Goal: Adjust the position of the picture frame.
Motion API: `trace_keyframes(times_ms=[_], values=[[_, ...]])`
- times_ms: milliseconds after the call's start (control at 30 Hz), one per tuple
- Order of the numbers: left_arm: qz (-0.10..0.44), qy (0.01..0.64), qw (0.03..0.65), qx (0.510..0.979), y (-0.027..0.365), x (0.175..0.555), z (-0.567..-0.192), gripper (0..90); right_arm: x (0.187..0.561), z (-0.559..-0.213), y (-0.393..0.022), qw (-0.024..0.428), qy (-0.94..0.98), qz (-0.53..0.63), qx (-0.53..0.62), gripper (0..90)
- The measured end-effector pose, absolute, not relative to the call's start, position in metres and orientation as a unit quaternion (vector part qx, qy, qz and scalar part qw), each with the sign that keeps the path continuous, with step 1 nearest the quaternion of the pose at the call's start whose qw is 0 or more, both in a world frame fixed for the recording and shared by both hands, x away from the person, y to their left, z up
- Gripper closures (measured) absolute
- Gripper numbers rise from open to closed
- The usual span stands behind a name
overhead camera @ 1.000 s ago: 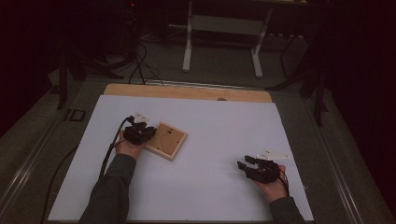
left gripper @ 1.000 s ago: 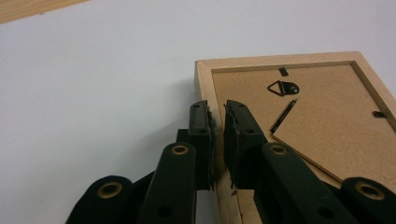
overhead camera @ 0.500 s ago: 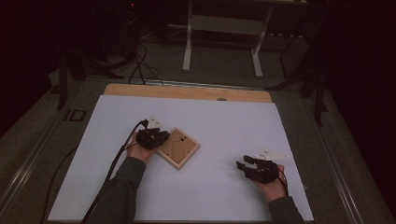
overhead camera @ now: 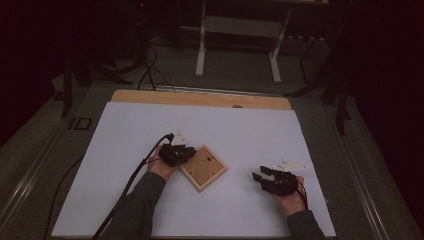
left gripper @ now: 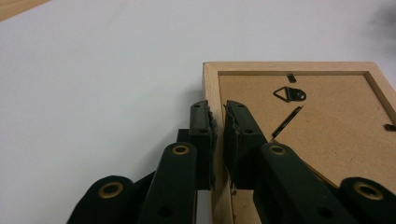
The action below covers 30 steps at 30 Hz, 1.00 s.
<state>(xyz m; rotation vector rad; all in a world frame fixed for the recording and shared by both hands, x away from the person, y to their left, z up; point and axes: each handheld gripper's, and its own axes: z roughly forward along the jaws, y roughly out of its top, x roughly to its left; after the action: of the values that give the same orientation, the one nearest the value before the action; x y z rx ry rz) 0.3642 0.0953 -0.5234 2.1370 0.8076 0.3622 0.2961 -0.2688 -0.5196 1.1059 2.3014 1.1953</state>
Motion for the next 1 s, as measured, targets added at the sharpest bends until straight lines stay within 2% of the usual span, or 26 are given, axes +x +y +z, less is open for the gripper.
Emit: trace_keyframes(times_ms=[267,333,400,667,767,800,833,867,933,967,1000], values=[[0.139,0.312,0.413,0.844,0.077,0.36,-0.525,81.2,0.296,-0.519,-0.267,0.162,0.805,0.419,0.387,54.1],[0.143,0.319,0.414,0.84,0.077,0.361,-0.526,67.7,0.296,-0.519,-0.266,0.161,0.805,0.42,0.387,54.1],[0.142,0.342,0.43,0.823,0.084,0.359,-0.525,64.6,0.297,-0.519,-0.265,0.161,0.804,0.421,0.387,54.1],[0.158,0.36,0.449,0.802,0.104,0.338,-0.511,66.8,0.303,-0.52,-0.256,0.149,0.798,0.434,0.39,56.4],[0.164,0.356,0.452,0.801,0.11,0.323,-0.507,68.5,0.306,-0.519,-0.251,0.149,0.797,0.437,0.389,61.0],[0.161,0.358,0.462,0.795,0.116,0.313,-0.506,70.8,0.307,-0.519,-0.247,0.149,0.797,0.437,0.389,65.8],[0.161,0.358,0.462,0.795,0.116,0.313,-0.506,72.6,0.307,-0.519,-0.247,0.149,0.797,0.437,0.389,65.8],[0.163,0.36,0.463,0.794,0.12,0.302,-0.506,75.6,0.308,-0.519,-0.244,0.149,0.799,0.435,0.387,73.5],[0.159,0.358,0.464,0.794,0.121,0.298,-0.507,80.6,0.309,-0.52,-0.24,0.149,0.801,0.434,0.384,81.6],[0.159,0.357,0.463,0.796,0.122,0.293,-0.508,80.6,0.309,-0.52,-0.24,0.149,0.801,0.434,0.384,81.6],[0.151,0.355,0.466,0.796,0.122,0.284,-0.512,85.5,0.31,-0.521,-0.236,0.147,0.805,0.431,0.38,88.5]])
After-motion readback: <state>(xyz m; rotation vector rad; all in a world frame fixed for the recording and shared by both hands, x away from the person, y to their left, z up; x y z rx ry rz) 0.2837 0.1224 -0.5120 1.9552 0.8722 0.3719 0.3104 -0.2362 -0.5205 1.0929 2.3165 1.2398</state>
